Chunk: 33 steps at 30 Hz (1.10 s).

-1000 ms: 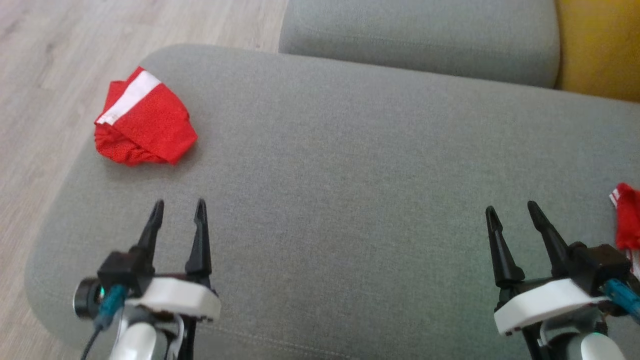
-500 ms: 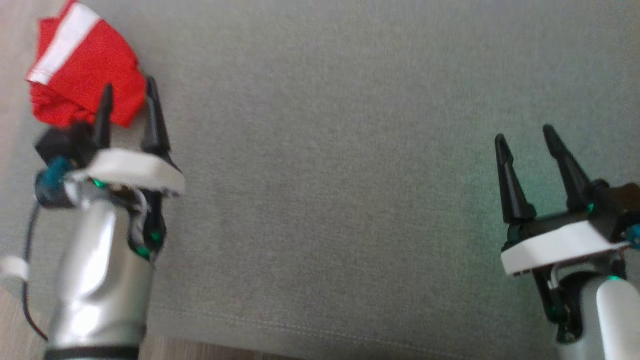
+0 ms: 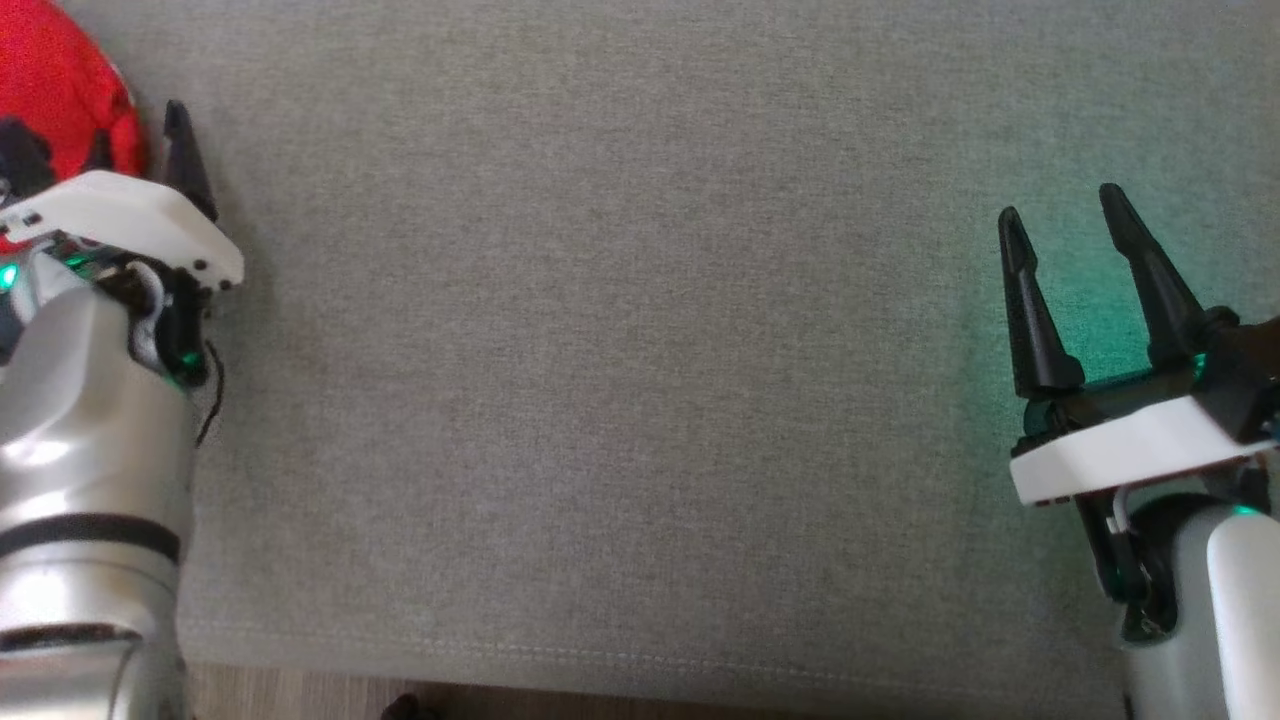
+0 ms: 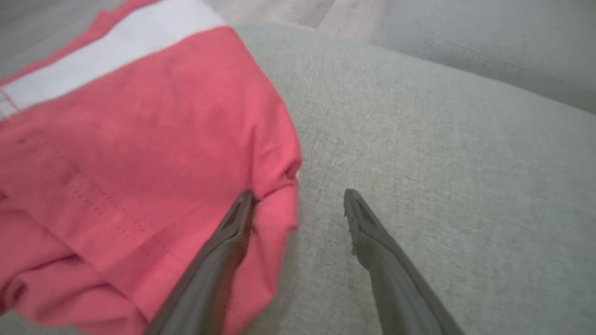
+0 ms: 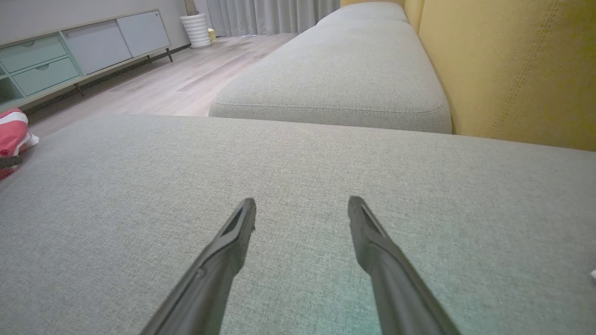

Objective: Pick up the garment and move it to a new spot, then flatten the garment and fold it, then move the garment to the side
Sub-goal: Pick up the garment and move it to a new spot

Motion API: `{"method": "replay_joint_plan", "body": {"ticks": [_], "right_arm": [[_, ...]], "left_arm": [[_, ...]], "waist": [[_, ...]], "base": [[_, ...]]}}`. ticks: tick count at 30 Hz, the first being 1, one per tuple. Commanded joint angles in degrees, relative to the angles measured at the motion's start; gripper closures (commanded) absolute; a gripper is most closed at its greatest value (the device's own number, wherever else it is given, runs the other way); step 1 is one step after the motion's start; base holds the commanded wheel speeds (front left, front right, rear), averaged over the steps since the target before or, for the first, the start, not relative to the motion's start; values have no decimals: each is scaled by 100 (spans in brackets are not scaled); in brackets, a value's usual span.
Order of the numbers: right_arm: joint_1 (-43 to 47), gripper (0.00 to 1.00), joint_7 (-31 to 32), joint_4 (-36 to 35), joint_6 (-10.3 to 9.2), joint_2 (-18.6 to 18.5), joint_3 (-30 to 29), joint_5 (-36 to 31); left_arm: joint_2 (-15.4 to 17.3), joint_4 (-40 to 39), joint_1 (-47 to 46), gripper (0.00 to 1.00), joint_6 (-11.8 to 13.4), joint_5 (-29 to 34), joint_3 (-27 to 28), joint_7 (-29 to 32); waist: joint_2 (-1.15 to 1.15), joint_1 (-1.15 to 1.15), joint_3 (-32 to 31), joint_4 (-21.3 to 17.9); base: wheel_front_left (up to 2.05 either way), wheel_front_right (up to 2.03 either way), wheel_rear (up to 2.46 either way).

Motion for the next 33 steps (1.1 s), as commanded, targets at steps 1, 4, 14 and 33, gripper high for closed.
{"method": "replay_joint_plan", "body": {"ticks": [1, 4, 14, 33], "right_arm": [[-106, 0, 5, -217, 37, -37, 137, 10], [-114, 0, -11, -187, 37, -26, 118, 31], [-17, 0, -179, 14, 37, 78, -32, 82], [700, 0, -380, 375, 37, 321, -213, 262]], "left_arm": [[369, 155, -215, 0, -22, -37, 157, 123], [422, 596, -388, 73, -66, -52, 122, 311], [660, -179, -216, 100, 251, 309, 91, -336], [416, -4971, 3100, 100, 655, 1245, 208, -303]], "waist": [[0, -1, 42, -52], [0, -1, 37, -74], [0, -1, -524, -5], [0, -1, -2034, -321]], "base": [[0, 0, 0], [0, 0, 0], [0, 0, 0], [0, 0, 0]]}}
